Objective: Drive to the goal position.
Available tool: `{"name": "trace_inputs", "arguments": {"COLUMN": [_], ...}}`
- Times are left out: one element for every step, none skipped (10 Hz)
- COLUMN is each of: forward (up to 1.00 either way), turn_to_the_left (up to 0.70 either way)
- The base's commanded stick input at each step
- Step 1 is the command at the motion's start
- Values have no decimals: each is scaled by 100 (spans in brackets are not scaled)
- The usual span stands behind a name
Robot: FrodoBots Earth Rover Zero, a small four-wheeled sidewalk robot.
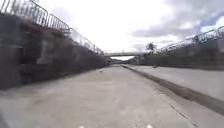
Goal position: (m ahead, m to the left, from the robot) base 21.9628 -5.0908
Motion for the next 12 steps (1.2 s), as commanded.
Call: {"name": "trace_inputs", "arguments": {"forward": [100,100,100,100,100,100,100,100,100,100,100,100], "turn_to_the_left": [0,0,0,0,0,0,0,0,0,0,0,0]}}
